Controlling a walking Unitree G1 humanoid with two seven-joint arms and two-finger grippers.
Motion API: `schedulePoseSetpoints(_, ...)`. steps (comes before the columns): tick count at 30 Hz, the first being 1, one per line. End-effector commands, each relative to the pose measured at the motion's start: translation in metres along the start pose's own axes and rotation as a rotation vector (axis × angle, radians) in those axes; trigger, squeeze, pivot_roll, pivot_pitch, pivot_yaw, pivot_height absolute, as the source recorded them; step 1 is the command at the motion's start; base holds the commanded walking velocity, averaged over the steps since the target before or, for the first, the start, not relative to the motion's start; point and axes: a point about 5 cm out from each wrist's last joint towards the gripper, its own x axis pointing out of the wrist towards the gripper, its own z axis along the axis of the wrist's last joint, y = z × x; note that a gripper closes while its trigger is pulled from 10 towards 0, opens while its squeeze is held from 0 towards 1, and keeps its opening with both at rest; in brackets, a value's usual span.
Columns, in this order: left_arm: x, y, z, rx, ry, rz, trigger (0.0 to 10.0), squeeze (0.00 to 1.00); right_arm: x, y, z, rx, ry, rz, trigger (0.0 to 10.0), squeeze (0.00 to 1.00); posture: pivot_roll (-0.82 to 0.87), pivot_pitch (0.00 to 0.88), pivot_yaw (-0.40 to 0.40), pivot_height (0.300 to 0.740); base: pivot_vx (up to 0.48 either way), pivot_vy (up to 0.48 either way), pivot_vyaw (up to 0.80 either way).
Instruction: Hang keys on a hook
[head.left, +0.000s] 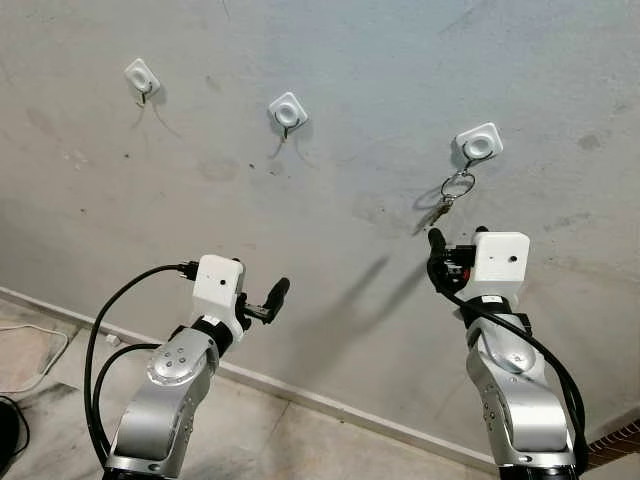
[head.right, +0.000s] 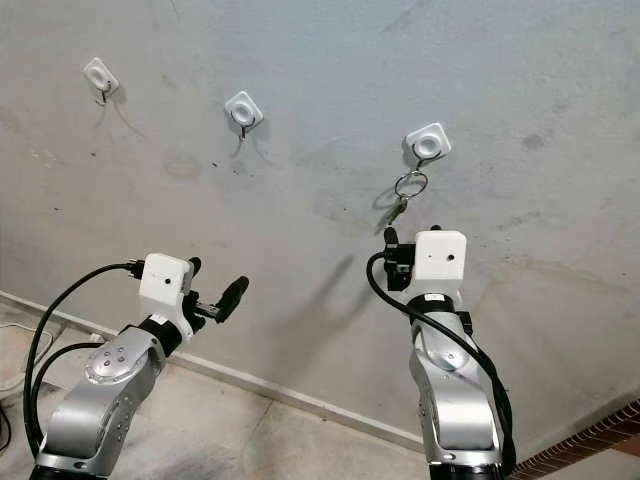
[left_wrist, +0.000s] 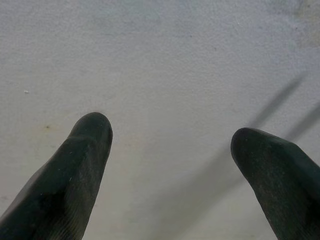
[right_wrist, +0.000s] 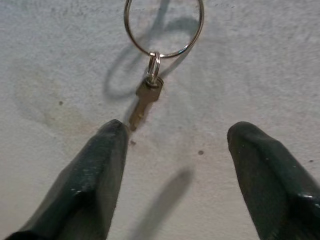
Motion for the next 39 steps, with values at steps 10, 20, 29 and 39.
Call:
schedulePoseSetpoints(10, 0.0035, -0.0033, 0.0015, 0.018, -0.002, 0.009, 10.0, 0.00, -0.0029, -0.0062, 0.0069, 0.018, -0.021, -0.028, 10.0, 1.00, 0.13, 0.000, -0.026, 0.740, 0.000, 0.000, 0.00)
schedulePoseSetpoints(20, 0.0046, -0.0042, 0.0016, 0.007, 0.002, 0.016, 10.0, 0.00, -0.0017, -0.0066, 0.0051, 0.046, 0.015, -0.018, 10.0, 0.14, 0.13, 0.000, -0.032, 0.740, 0.000, 0.000, -0.47)
schedulePoseSetpoints(29, 0.0058, -0.0031, 0.0037, 0.054, -0.009, 0.049, 10.0, 0.00, 0.0019, -0.0025, 0.0051, 0.053, 0.026, 0.004, 10.0, 0.00, 0.14, 0.000, -0.038, 0.740, 0.000, 0.000, -0.78)
schedulePoseSetpoints(39, 0.0077, -0.0041, 0.0029, 0.047, -0.005, 0.027, 10.0, 0.00, 0.0041, -0.0043, 0.0052, 0.050, 0.028, -0.007, 10.0, 0.00, 0.14, 0.000, -0.035, 0.740, 0.000, 0.000, -0.39)
